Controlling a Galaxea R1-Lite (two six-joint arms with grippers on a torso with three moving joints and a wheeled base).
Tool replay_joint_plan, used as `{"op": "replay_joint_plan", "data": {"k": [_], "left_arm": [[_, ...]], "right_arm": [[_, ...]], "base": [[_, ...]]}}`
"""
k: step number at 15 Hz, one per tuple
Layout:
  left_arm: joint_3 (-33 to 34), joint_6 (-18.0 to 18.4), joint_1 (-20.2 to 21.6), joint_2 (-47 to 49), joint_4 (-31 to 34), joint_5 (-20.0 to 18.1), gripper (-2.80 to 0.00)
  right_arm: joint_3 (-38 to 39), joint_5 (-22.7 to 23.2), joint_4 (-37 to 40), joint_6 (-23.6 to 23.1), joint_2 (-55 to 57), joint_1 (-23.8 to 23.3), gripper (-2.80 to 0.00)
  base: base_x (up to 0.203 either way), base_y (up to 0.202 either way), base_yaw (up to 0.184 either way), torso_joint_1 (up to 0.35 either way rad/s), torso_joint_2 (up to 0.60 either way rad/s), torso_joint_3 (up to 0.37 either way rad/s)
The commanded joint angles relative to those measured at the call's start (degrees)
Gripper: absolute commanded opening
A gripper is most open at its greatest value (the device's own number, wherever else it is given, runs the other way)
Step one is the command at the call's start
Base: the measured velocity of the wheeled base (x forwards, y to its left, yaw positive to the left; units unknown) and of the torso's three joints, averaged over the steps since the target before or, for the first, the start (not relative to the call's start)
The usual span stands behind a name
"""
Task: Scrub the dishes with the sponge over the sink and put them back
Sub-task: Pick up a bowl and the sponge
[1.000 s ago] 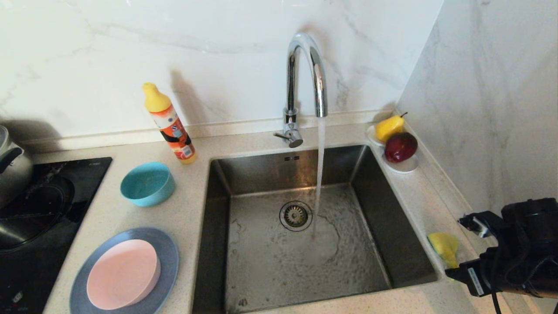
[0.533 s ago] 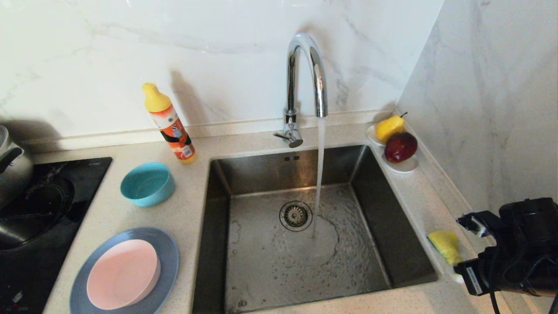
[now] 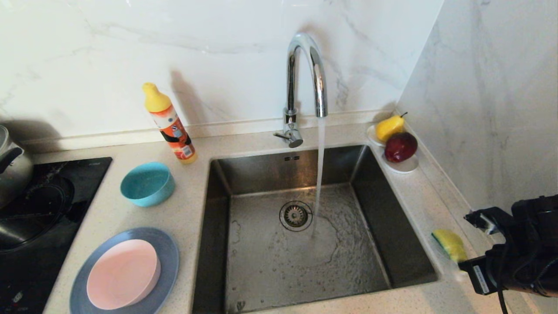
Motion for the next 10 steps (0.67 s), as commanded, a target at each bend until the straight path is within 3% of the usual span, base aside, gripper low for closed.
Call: {"op": "replay_joint_plan", "data": {"k": [1, 6, 10], "left_arm": [[0.0, 0.0, 0.0, 0.1, 0.0, 0.0, -2.8], [0.0, 0.0, 0.0, 0.1, 0.0, 0.0, -2.8], [0.0, -0.1, 0.0, 0.1, 0.0, 0.0, -2.8]], "right_arm": [[-1.2, 0.3, 1.3, 0.2, -3.7, 1.1, -2.8], [-4.6, 0.4, 5.5, 2.5, -8.6, 7.4, -2.8], [-11.3, 0.1, 13.1, 7.5, -11.6, 14.7, -2.8]], "base": [[0.0, 0.0, 0.0, 0.0, 0.0, 0.0], [0.0, 0.0, 0.0, 0.0, 0.0, 0.0], [0.0, 0.0, 0.0, 0.0, 0.0, 0.0]]}}
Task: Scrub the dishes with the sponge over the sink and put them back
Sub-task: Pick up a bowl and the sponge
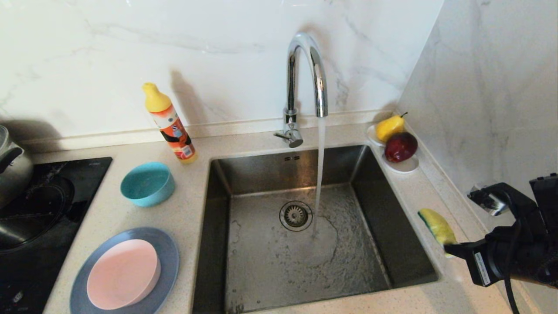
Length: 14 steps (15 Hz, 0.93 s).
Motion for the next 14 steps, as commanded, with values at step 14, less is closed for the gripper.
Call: {"op": "replay_joint_plan", "data": {"k": [14], "left_arm": [[-0.1, 0.9, 0.0, 0.1, 0.0, 1.6, -2.8]], "right_arm": [[-7.5, -0.1, 10.1, 12.6, 1.3, 10.5, -2.8]], "base": [[0.0, 0.0, 0.0, 0.0, 0.0, 0.0]]}}
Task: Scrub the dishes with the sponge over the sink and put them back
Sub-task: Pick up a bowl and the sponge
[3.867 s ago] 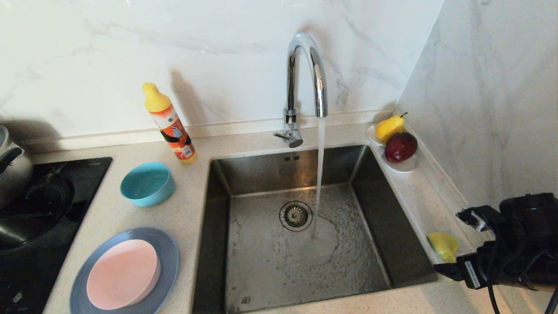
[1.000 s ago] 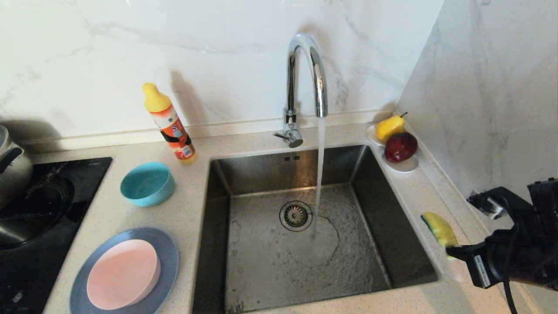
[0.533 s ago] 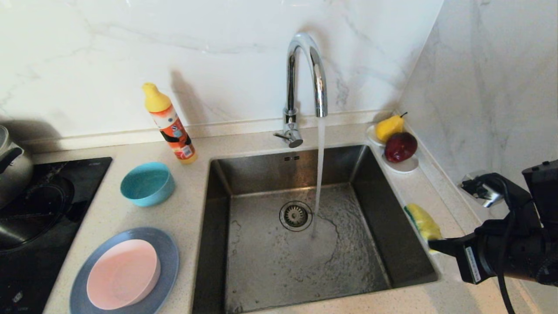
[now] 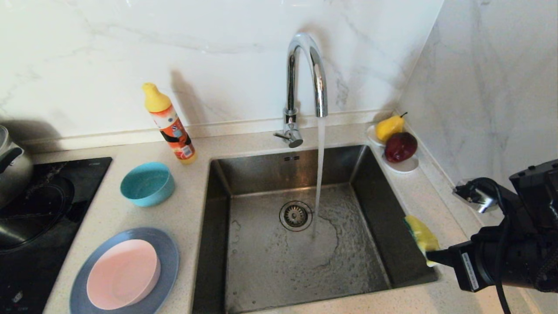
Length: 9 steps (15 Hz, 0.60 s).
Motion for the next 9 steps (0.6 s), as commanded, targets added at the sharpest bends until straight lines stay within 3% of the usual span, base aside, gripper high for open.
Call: {"op": "replay_joint_plan", "data": {"k": [1, 5, 9], "left_arm": [[-2.9, 0.0, 0.0, 0.5, 0.3, 0.6, -2.8], [-20.2, 0.2, 0.4, 13.8, 1.0, 4.3, -2.8], [-35.1, -0.1, 1.2, 38.7, -0.1, 13.2, -2.8]], "right_arm": [[-0.3, 0.0, 0.6, 0.5, 0.4, 0.4, -2.8], [-0.3, 0.1, 0.4, 0.6, 0.6, 0.4, -2.8], [-1.0, 0.0, 0.1, 0.6, 1.4, 0.4, -2.8]], "base": [[0.0, 0.0, 0.0, 0.0, 0.0, 0.0], [0.0, 0.0, 0.0, 0.0, 0.0, 0.0], [0.0, 0.0, 0.0, 0.0, 0.0, 0.0]]}}
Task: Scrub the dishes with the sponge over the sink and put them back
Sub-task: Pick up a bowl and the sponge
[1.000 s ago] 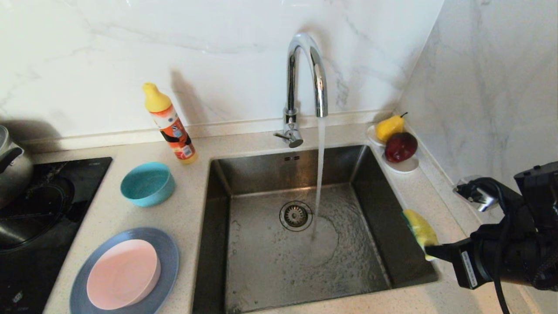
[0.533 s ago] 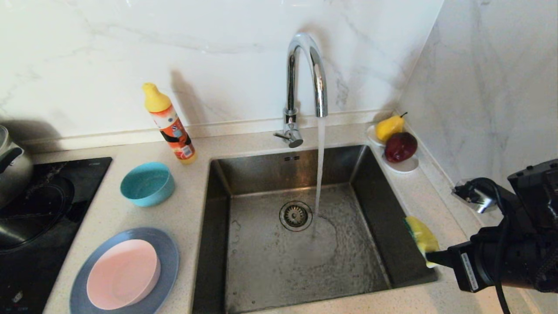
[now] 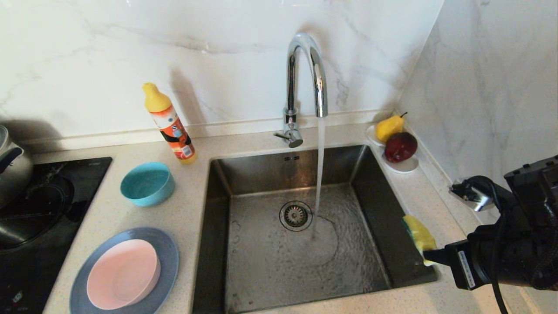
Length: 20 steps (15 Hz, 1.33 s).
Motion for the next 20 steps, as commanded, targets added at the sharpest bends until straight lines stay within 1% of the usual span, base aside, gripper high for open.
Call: {"op": "replay_joint_plan", "data": {"k": [1, 3, 5, 7, 8, 9, 10, 12, 13, 14, 15, 17, 18, 20], "left_arm": [[-9.1, -0.5, 0.4, 21.9, -0.4, 3.8, -2.8], [-15.7, -1.4, 0.8, 35.4, -0.6, 7.4, -2.8], [-21.6, -2.9, 2.0, 48.2, -0.6, 9.9, -2.8], [-26.7, -4.5, 4.3, 59.7, -0.4, 11.1, -2.8], [-28.5, -5.3, 5.9, 64.5, -0.4, 11.0, -2.8], [-30.2, -6.2, 7.5, 68.6, -0.3, 10.1, -2.8], [-32.2, -8.1, 9.1, 72.1, -0.2, 8.3, -2.8], [-35.5, -12.0, 11.3, 76.1, 1.8, 3.2, -2.8], [-37.0, -13.9, 11.4, 76.8, 2.8, 1.3, -2.8], [-38.8, -16.0, 11.5, 77.0, 4.3, -1.2, 0.0], [-40.9, -18.2, 11.5, 77.0, 6.3, -4.5, 0.0], [-45.1, -23.3, 11.5, 76.9, 10.1, -9.2, 0.0], [-46.2, -24.7, 11.5, 76.7, 10.7, -10.1, 0.0], [-46.4, -24.9, 11.5, 76.6, 11.0, -10.2, 0.0]], "right_arm": [[-0.6, 0.0, -0.1, 0.0, 0.8, 0.0, -2.8], [-1.3, 0.0, 0.0, 0.0, 1.3, 0.0, -2.8], [-1.4, 0.0, -0.1, 0.0, 1.4, 0.1, -2.8], [-2.2, 0.0, 0.0, 0.1, 1.9, 0.1, -2.8], [-2.2, 0.0, 0.1, 0.0, 2.0, 0.1, -2.8], [-2.3, 0.0, 0.1, 0.0, 2.1, 0.1, -2.8], [-2.2, 0.0, 0.1, 0.0, 2.4, 0.1, -2.8], [-2.1, 0.0, 0.1, 0.0, 2.8, 0.1, -2.8], [-2.1, 0.0, 0.1, 0.0, 3.0, 0.2, -2.8], [-2.1, 0.0, 0.1, 0.0, 3.0, 0.5, -2.8], [-2.1, -0.1, 0.1, 0.0, 3.0, 0.7, -2.8], [-2.0, -0.1, 0.2, 0.0, 2.8, 0.8, -2.8], [-1.8, -0.2, 0.2, 0.0, 2.8, 0.8, -2.8], [-1.8, -0.2, 0.2, 0.0, 2.8, 0.8, -2.8]], "base": [[0.0, 0.0, 0.0, 0.0, 0.0, 0.0], [0.0, 0.0, 0.0, 0.0, 0.0, 0.0], [0.0, 0.0, 0.0, 0.0, 0.0, 0.0], [0.0, 0.0, 0.0, 0.0, 0.0, 0.0], [0.0, 0.0, 0.0, 0.0, 0.0, 0.0], [0.0, 0.0, 0.0, 0.0, 0.0, 0.0], [0.0, 0.0, 0.0, 0.0, 0.0, 0.0], [0.0, 0.0, 0.0, 0.0, 0.0, 0.0], [0.0, 0.0, 0.0, 0.0, 0.0, 0.0], [0.0, 0.0, 0.0, 0.0, 0.0, 0.0], [0.0, 0.0, 0.0, 0.0, 0.0, 0.0], [0.0, 0.0, 0.0, 0.0, 0.0, 0.0], [0.0, 0.0, 0.0, 0.0, 0.0, 0.0], [0.0, 0.0, 0.0, 0.0, 0.0, 0.0]]}}
